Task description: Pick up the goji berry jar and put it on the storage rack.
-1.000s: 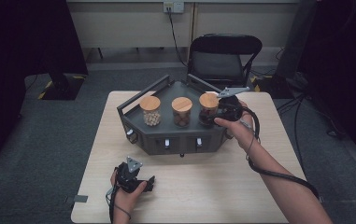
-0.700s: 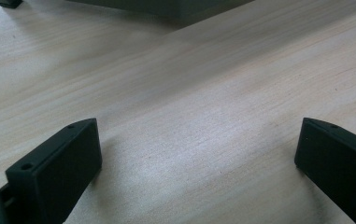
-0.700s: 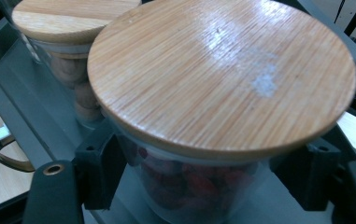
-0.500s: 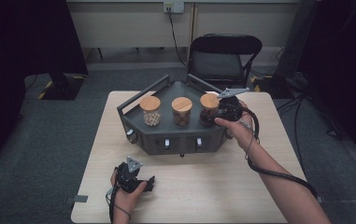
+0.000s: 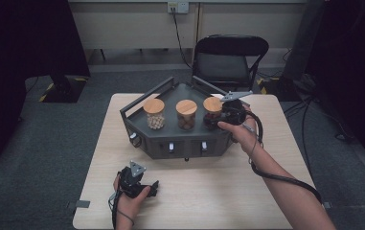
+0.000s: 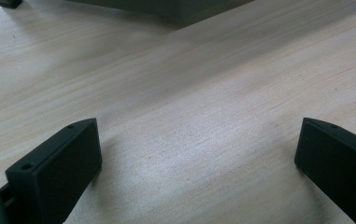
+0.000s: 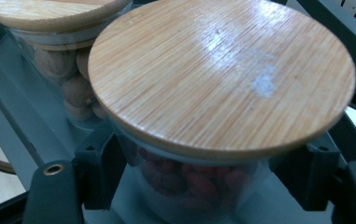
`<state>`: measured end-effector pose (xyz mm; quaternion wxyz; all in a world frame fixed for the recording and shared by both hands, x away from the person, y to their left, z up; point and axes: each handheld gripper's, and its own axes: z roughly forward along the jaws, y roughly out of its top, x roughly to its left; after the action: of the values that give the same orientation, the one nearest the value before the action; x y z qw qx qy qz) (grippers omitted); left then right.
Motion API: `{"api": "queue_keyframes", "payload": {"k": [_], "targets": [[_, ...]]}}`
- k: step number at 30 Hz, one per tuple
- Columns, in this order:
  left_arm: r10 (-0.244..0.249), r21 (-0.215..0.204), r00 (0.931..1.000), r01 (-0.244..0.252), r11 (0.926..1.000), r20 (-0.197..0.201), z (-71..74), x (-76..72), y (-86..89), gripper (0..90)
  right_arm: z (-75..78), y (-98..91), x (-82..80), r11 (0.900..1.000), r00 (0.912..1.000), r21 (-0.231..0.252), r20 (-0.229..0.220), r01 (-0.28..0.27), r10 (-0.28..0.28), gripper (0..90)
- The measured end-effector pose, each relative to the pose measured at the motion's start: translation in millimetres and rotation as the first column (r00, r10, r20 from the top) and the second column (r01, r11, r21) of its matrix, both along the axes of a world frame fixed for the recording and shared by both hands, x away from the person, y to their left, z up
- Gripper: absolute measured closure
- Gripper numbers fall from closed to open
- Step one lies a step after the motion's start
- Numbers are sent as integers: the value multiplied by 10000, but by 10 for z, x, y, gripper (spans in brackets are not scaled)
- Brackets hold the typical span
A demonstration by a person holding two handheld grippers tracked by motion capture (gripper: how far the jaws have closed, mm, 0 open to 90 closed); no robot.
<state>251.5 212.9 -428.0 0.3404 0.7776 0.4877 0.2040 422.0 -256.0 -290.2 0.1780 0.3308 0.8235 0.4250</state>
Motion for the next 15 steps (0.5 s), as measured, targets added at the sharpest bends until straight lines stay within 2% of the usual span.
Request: {"api": "queue_keyframes", "payload": {"k": [15], "targets": [[-2, -1, 10000, 2, 10000, 2, 0, 0, 0, 0, -56, 6, 7, 9998, 9999, 174, -35, 125, -124, 252]]}}
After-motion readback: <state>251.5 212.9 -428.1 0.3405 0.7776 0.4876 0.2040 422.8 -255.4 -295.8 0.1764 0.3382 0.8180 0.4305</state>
